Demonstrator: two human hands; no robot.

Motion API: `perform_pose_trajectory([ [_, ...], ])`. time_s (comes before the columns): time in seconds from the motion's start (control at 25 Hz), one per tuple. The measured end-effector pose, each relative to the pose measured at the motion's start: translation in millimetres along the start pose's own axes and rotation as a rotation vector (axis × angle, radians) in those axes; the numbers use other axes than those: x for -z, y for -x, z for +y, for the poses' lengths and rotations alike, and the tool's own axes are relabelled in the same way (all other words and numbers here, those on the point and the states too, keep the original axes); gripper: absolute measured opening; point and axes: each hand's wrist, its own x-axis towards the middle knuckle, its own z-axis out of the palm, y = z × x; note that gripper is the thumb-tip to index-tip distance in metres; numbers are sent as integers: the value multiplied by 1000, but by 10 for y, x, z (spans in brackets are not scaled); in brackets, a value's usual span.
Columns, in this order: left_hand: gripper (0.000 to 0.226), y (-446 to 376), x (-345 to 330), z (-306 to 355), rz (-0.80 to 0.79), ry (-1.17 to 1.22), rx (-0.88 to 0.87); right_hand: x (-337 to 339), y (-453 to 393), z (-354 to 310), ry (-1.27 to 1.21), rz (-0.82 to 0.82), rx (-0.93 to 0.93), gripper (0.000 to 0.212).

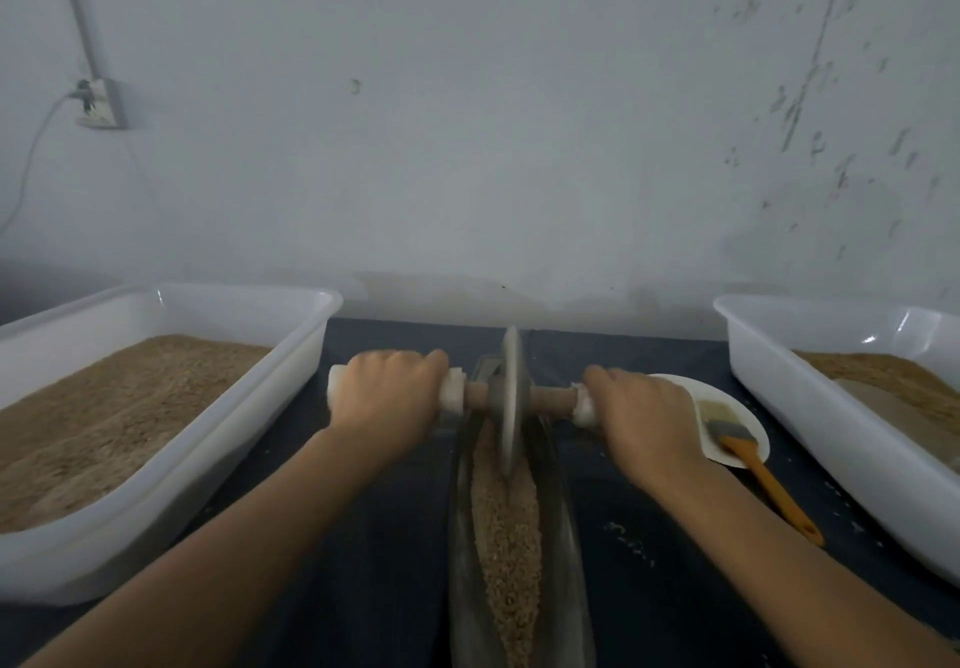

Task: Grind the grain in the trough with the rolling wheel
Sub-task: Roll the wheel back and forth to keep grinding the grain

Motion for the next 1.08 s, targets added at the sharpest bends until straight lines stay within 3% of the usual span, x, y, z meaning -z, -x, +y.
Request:
perform_pose_trajectory([
  [0.12, 22, 32, 40, 21, 7, 21, -22, -54, -71, 46, 4, -34, -2, 23],
  [0.28, 37, 926, 228, 3, 150, 173, -187, 93, 730, 105, -142, 166, 219, 31],
  [0.32, 35, 1119, 264, -32, 232, 222, -240, 164, 859, 143, -162, 166, 276, 31],
  [0.4, 28, 1315, 287, -124, 241, 239, -280, 286, 955, 221, -160, 89, 395, 29],
  [0.48, 35, 1232, 268, -133, 139, 193, -253, 295, 921, 195, -92, -90, 353, 35],
  [0.56, 37, 925, 201, -66, 10, 104, -195, 255, 771, 115, -116, -85, 225, 48],
  [0.68, 21, 289, 0, -35, 48, 16, -60, 47, 215, 71, 66, -6, 119, 34],
  [0.8, 24, -71, -83, -44, 34, 31, 1, -10, -232, 66, 19, -60, 4, 24],
  [0.96, 29, 427, 53, -64, 14, 130, -84, 50, 316, 76, -62, -147, 108, 22],
  [1.08, 47, 1040, 220, -133, 200, 245, -306, 286, 673, 153, -87, -165, 180, 26],
])
